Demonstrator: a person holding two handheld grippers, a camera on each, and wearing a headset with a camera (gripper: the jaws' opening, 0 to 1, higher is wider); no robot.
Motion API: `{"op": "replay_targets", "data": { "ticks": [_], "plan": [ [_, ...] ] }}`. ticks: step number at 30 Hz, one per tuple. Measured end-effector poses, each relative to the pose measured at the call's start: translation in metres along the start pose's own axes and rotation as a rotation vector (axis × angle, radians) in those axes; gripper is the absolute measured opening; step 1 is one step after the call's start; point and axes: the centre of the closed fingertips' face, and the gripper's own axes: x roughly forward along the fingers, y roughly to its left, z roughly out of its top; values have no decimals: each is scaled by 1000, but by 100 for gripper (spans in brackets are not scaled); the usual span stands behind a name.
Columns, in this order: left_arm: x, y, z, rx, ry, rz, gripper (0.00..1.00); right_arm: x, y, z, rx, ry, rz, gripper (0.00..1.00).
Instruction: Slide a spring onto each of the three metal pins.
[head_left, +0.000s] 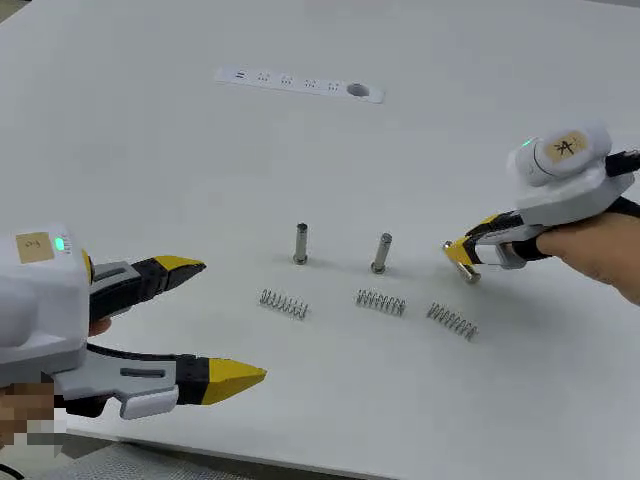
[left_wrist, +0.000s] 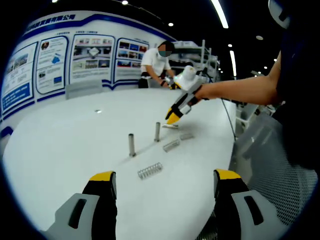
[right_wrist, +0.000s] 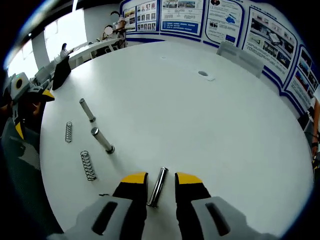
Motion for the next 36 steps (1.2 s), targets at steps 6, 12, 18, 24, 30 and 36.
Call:
{"op": "replay_targets", "data": {
  "ticks": [6,12,18,24,30,36],
  "plan": [
    [0,0,-1,-5,1,1,81,6,-1,-2,30,29,-2,17],
    [0,0,-2,-7,3,-1,80,10,-1,-3,34,53,-4,15],
    [0,1,-3,-9,1,1,80,15,-3,-9,59,91,-9,13],
    [-1,2,-3,-13,0,4,80,18,-2,-10,66,112,-12,12],
    [-1,2,-3,-14,-1,4,79,19,-5,-11,90,130,-14,11],
    [0,2,-2,-15,-1,3,79,19,-4,-11,97,147,-14,11]
  ]
}}
